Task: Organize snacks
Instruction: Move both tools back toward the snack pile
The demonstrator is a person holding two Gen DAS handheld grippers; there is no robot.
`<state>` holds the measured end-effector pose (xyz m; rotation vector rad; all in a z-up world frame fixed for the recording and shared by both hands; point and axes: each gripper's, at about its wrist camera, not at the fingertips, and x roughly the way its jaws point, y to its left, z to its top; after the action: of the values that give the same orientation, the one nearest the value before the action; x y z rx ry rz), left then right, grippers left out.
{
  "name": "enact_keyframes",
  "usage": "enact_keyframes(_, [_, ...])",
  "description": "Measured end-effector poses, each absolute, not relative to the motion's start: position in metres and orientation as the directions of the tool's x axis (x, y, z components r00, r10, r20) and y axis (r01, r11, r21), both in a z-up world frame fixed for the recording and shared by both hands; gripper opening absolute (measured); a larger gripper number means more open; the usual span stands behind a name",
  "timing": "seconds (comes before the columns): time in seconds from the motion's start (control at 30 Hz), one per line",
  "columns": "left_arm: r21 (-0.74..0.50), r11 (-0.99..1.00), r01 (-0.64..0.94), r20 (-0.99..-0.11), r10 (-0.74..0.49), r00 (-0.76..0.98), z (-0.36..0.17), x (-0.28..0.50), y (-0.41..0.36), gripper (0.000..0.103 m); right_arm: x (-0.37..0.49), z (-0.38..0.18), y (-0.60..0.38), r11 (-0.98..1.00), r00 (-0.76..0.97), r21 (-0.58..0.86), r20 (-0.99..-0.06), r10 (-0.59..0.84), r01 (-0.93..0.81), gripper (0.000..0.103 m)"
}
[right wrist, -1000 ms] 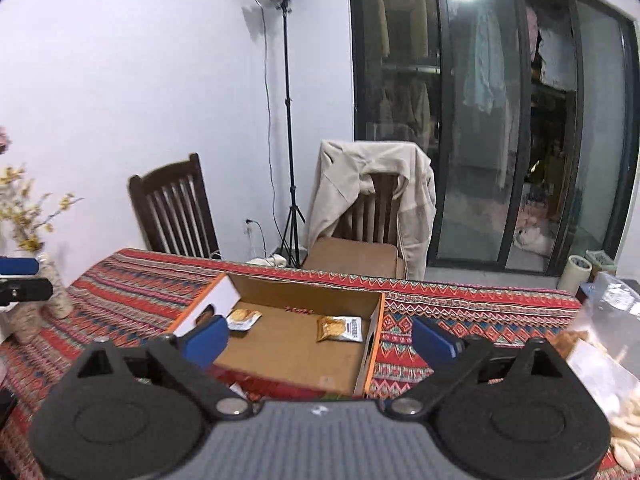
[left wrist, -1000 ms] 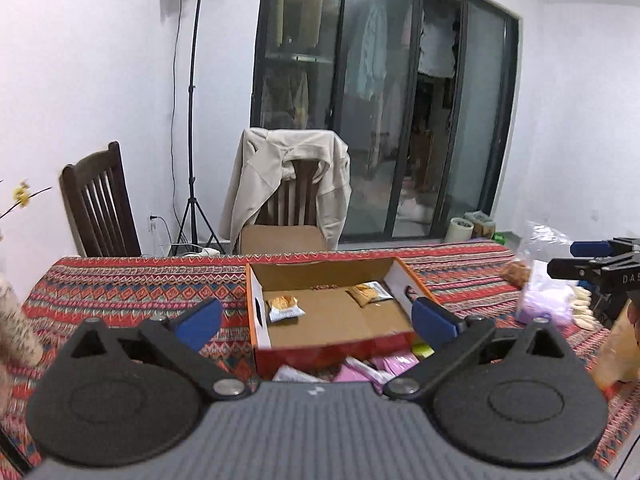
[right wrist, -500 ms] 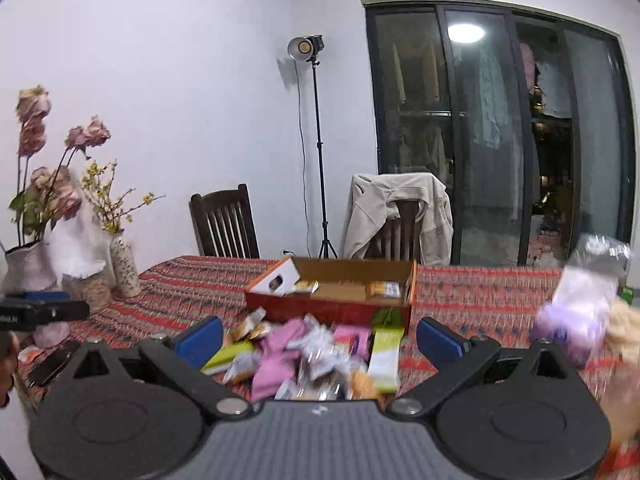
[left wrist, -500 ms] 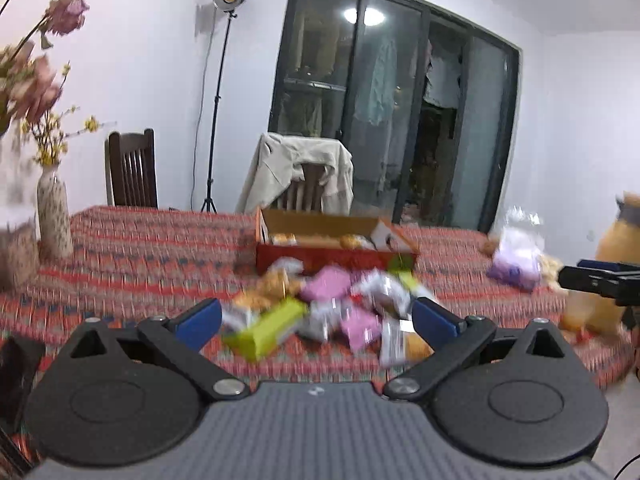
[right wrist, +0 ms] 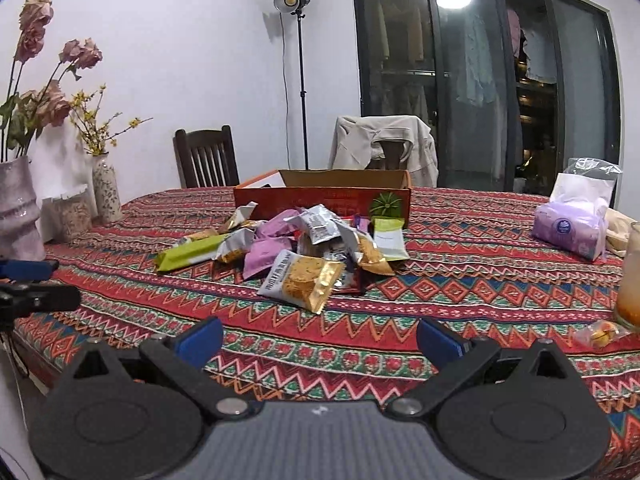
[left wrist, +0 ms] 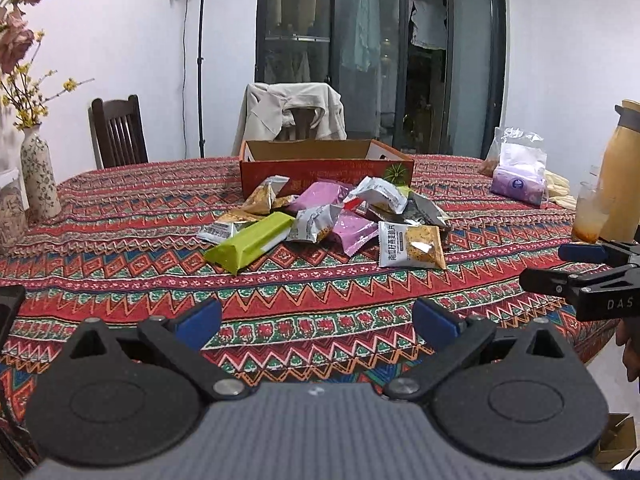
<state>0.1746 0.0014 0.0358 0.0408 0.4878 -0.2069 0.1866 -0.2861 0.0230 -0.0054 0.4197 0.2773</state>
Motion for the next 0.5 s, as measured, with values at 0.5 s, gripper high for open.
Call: enact_keyframes(0.5, [0.060,0.971,0.233,-0.518,-0.169,0.838,0.016,0.279,-0.006,0.103,0.257,0.010,-0.258,0.936,0.873,-0.123,-0.417,0.252,-0.329,0.103])
